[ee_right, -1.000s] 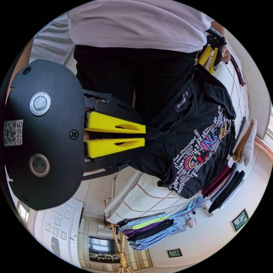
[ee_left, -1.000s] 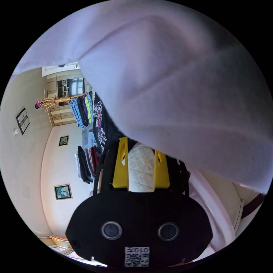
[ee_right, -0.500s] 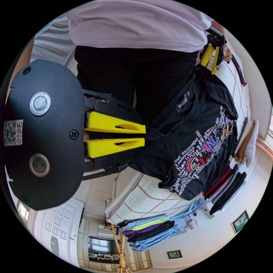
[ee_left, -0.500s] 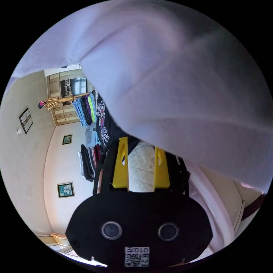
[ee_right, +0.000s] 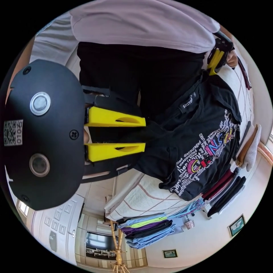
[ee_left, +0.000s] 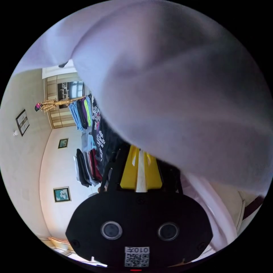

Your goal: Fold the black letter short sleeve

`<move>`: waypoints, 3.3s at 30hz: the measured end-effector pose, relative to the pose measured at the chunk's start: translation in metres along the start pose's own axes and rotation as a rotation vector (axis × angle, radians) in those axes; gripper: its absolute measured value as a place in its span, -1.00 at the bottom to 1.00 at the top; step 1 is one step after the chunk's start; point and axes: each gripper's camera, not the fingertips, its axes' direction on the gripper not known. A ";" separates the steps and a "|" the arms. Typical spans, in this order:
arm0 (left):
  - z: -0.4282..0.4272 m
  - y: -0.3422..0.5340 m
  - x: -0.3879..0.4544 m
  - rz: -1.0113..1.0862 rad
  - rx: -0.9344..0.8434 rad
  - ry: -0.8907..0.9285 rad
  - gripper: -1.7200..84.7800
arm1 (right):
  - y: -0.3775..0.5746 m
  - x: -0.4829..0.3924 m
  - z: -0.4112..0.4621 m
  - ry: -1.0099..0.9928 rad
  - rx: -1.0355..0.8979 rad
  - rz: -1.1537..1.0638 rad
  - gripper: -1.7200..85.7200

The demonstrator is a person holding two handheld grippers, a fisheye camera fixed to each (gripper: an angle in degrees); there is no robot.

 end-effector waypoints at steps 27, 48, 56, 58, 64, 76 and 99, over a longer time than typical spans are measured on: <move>0.062 0.198 -0.094 -0.758 0.074 0.231 -0.96 | 0.018 -0.065 0.011 0.228 -0.022 -0.105 -0.61; 0.111 0.213 0.003 -0.712 0.023 0.326 -0.96 | 0.054 -0.023 -0.093 0.236 0.162 -0.075 -0.93; 0.107 0.211 0.056 -0.765 -0.039 0.391 -0.97 | 0.052 -0.031 -0.130 0.188 0.125 -0.166 -0.93; 0.107 0.208 0.071 -0.755 -0.075 0.423 -0.97 | 0.053 -0.031 -0.144 0.158 0.115 -0.193 -0.93; 0.127 0.233 0.097 -0.877 -0.011 0.544 -0.97 | 0.046 -0.006 -0.180 0.020 0.083 -0.263 -0.94; 0.363 0.387 0.000 -1.288 0.070 0.784 -0.96 | -0.109 0.222 -0.168 -0.284 0.009 -0.328 -0.93; 0.363 0.336 0.134 -1.577 -0.020 0.630 -0.72 | -0.054 0.309 -0.095 -0.362 0.161 0.207 -0.71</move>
